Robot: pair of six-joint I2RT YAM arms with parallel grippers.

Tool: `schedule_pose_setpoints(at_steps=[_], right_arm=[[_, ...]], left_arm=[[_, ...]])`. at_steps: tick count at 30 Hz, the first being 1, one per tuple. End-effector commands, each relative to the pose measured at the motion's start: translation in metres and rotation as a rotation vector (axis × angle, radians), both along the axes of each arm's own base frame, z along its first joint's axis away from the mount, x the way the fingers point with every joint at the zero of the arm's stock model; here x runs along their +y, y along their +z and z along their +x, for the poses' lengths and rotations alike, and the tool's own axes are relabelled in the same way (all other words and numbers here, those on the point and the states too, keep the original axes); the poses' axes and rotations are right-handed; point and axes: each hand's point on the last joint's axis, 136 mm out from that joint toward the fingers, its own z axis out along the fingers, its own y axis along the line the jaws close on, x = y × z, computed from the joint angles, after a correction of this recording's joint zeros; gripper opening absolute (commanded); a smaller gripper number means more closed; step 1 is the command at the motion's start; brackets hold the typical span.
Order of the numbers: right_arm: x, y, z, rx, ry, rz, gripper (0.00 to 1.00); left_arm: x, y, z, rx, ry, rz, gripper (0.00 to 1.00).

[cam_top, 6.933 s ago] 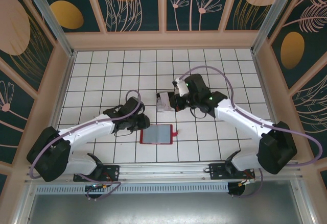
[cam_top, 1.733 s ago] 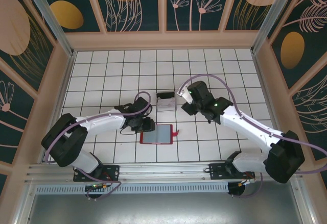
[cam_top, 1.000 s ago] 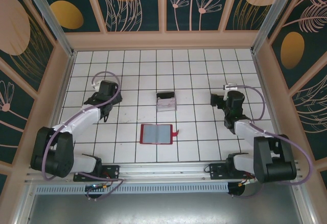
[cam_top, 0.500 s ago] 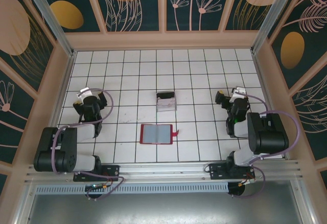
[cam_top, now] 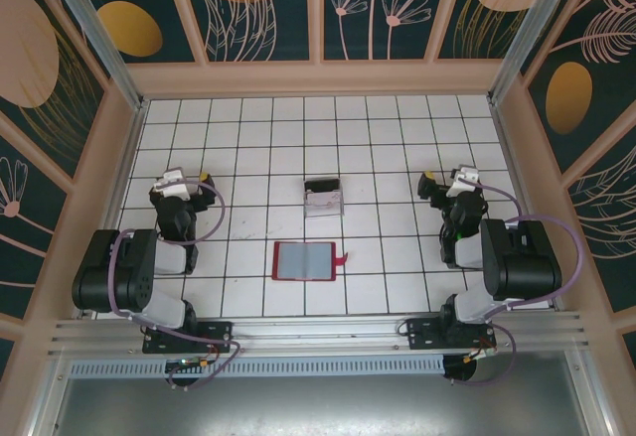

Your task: Take the credit cards out of the card holder

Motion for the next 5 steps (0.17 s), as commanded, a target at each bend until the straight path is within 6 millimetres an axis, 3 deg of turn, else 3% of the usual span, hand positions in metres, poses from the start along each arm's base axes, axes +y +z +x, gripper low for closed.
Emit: schedule_pose_setpoints(at_steps=[1, 5], right_arm=[[0.005, 0.0096, 0.0044, -0.037, 0.03, 0.001, 0.99], [0.005, 0.01, 0.0037, -0.04, 0.031, 0.001, 0.99]], left_arm=[[-0.0047, 0.017, 0.005, -0.065, -0.029, 0.016, 0.98], [-0.0053, 0.0182, 0.0037, -0.07, -0.032, 0.017, 0.99]])
